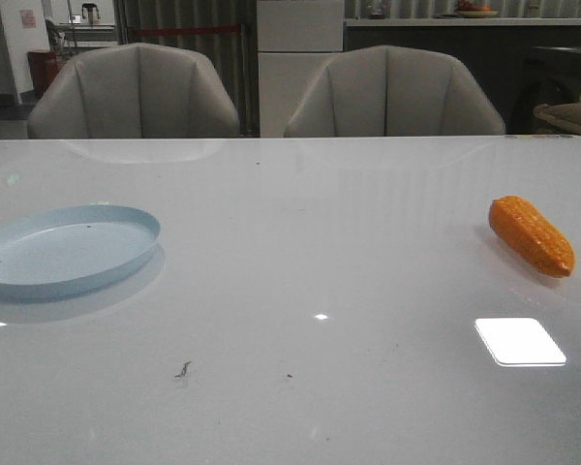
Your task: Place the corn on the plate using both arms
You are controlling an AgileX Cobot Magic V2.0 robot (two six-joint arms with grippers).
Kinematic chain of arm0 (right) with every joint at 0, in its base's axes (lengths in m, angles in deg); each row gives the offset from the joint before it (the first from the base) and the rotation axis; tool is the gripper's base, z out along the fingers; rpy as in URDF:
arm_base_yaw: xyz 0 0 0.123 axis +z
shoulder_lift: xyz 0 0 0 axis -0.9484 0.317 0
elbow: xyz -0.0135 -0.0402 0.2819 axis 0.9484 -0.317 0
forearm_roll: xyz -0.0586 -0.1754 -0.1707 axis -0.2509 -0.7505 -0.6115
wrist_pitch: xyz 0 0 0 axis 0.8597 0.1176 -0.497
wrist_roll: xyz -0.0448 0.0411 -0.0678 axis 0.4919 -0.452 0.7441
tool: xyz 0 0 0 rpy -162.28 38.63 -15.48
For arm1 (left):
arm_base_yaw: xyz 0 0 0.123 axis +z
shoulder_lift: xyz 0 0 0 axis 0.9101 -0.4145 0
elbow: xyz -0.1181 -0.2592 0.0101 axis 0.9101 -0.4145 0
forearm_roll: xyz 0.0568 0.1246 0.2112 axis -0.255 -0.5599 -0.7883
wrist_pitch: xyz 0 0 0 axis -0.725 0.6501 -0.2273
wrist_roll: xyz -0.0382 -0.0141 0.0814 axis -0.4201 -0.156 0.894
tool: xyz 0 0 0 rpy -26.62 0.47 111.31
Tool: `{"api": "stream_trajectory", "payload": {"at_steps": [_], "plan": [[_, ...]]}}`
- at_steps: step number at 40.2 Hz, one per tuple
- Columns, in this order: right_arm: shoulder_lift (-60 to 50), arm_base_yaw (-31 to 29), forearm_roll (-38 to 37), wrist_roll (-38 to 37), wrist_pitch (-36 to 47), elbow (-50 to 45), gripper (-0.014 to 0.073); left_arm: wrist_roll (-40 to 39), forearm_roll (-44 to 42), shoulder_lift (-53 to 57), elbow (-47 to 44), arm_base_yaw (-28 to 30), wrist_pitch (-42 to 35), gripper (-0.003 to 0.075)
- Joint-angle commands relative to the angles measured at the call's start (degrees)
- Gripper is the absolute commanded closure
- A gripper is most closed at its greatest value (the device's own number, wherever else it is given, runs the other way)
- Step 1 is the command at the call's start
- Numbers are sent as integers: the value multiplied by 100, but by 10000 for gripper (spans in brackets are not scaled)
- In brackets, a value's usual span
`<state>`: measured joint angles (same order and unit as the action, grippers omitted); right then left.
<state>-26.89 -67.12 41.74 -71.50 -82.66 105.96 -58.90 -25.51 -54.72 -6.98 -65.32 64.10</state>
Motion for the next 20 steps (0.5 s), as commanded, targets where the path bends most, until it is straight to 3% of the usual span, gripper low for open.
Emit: {"api": "stream_trajectory", "payload": {"at_steps": [1, 5, 7, 12, 16, 20], "plan": [[162, 6, -40, 14, 475, 220, 414, 7, 121, -176, 166, 5, -478, 626], [309, 6, -40, 14, 475, 220, 207, 7, 134, -389, 166, 5, -430, 594], [345, 6, -40, 14, 464, 220, 148, 7, 134, -509, 166, 5, -403, 521], [391, 6, -40, 14, 484, 220, 137, 7, 134, -734, 166, 5, -478, 281], [435, 6, -40, 14, 483, 220, 137, -21, 196, -960, 166, 5, -846, 260], [436, 6, -40, 14, 452, 220, 137, -19, 383, -1247, 278, 5, -739, 263]]}}
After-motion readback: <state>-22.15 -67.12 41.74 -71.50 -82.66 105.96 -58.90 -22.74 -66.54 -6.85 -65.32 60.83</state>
